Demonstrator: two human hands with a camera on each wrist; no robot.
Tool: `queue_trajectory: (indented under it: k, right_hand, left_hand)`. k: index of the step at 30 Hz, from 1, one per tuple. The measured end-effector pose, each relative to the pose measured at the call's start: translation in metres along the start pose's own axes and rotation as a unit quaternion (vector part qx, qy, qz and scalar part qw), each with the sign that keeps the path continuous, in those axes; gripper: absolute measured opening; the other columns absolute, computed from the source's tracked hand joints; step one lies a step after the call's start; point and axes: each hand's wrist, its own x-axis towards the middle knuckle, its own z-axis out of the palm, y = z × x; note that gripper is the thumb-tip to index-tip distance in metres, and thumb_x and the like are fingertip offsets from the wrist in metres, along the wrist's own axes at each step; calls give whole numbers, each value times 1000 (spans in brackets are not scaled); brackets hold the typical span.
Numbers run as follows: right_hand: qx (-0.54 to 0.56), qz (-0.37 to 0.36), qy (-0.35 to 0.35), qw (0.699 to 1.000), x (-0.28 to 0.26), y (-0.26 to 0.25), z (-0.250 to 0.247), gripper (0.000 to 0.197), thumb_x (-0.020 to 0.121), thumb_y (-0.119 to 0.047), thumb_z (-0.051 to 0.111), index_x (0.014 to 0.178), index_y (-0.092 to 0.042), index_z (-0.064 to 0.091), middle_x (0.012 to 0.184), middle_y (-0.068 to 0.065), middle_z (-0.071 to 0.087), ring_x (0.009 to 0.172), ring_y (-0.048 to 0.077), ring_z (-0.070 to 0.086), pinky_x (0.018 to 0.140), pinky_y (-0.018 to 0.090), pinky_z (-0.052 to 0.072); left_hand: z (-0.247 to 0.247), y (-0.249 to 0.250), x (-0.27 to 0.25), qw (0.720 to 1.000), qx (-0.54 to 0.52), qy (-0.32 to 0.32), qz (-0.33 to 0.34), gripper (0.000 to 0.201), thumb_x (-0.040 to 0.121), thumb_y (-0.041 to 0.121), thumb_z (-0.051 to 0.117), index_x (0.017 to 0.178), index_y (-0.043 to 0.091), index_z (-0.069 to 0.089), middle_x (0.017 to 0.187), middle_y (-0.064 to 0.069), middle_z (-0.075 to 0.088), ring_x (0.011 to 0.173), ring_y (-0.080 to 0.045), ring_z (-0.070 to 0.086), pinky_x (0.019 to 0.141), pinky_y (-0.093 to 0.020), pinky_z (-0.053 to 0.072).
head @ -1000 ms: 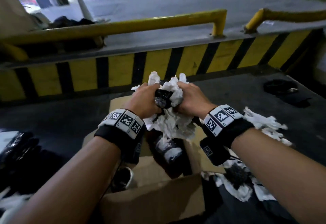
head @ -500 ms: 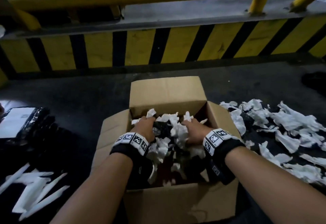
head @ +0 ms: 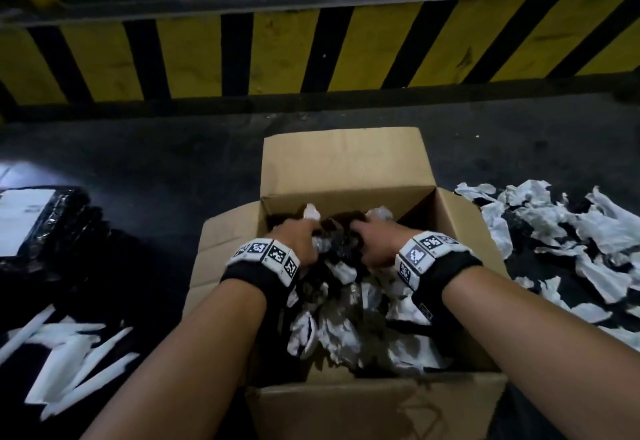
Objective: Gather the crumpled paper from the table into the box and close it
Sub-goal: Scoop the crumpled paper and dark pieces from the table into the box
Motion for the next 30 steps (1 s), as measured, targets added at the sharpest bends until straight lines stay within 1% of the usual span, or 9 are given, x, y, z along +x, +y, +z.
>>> queue_trajectory:
  k: [3, 6, 9, 14, 16, 18, 21, 25, 30]
  right_hand:
    - [78, -65, 38, 994, -7, -18, -9, 65, 84, -23, 65, 143, -33, 38, 129, 4, 44, 115, 28, 53, 98, 37, 46]
    - [2, -75, -54, 996, -17, -22, 7, 36, 91, -17, 57, 126, -19, 64, 118, 8, 66, 107, 27, 62, 82, 28, 45]
    - [-44, -42, -77, 995, -26, -20, 12, 31, 90, -18, 56, 119, -18, 66, 115, 12, 69, 100, 29, 64, 75, 32, 47]
    - [84, -112, -7, 990, -25, -32, 5, 59, 85, -9, 57, 140, -29, 47, 130, 9, 58, 114, 29, 59, 93, 40, 51]
    - [34, -114, -69, 990, -29, -33, 20, 45, 89, -12, 54, 132, -24, 57, 126, 11, 63, 113, 31, 61, 96, 40, 49]
    - [-49, -69, -102, 991, -41, -31, 31, 33, 94, -25, 50, 124, -21, 63, 121, 11, 67, 113, 31, 61, 99, 33, 41]
    - [-19, -61, -38, 997, -59, -22, 21, 32, 94, -27, 50, 122, -22, 65, 123, 9, 68, 114, 29, 62, 91, 28, 42]
    - [118, -57, 109, 985, -105, 14, -15, 36, 91, -20, 55, 125, -27, 65, 122, 1, 69, 110, 21, 63, 87, 22, 45]
    - [127, 66, 186, 972, -187, 131, 2, 49, 86, -24, 60, 135, -25, 54, 133, 3, 60, 119, 24, 57, 94, 30, 45]
  left_hand:
    - [-7, 1, -5, 997, 17, 73, -33, 53, 87, 30, 60, 138, 26, 47, 125, -13, 59, 111, -37, 59, 92, -41, 48]
    - [19, -13, -6, 994, 92, -35, -43, 47, 93, 33, 58, 139, 29, 48, 154, -14, 38, 132, -39, 46, 105, -46, 43]
    - [26, -20, -7, 991, 100, -68, -51, 48, 90, 40, 59, 136, 33, 48, 153, -16, 41, 133, -40, 46, 104, -53, 45]
    - [9, 0, -21, 997, 15, 53, -49, 62, 88, 19, 64, 145, 30, 41, 140, -9, 41, 118, -34, 56, 103, -40, 46]
    - [22, -4, -28, 999, 20, 22, -21, 66, 91, 24, 59, 150, 36, 30, 139, -7, 43, 120, -29, 53, 104, -36, 41]
    - [31, -10, -33, 995, 81, -54, -28, 53, 97, 38, 51, 148, 28, 38, 143, -10, 52, 126, -29, 54, 106, -38, 42]
    - [17, -3, -38, 991, 113, -70, -25, 49, 91, 50, 54, 133, 24, 57, 134, -5, 61, 116, -27, 62, 96, -36, 50]
    - [-20, 55, -53, 988, 152, -15, -16, 71, 54, 73, 61, 100, 20, 72, 101, -3, 73, 90, -26, 69, 80, -33, 57]
    - [-23, 198, -59, 980, 161, 18, 113, 53, 79, 53, 68, 119, 19, 65, 120, -6, 66, 109, -32, 63, 88, -37, 52]
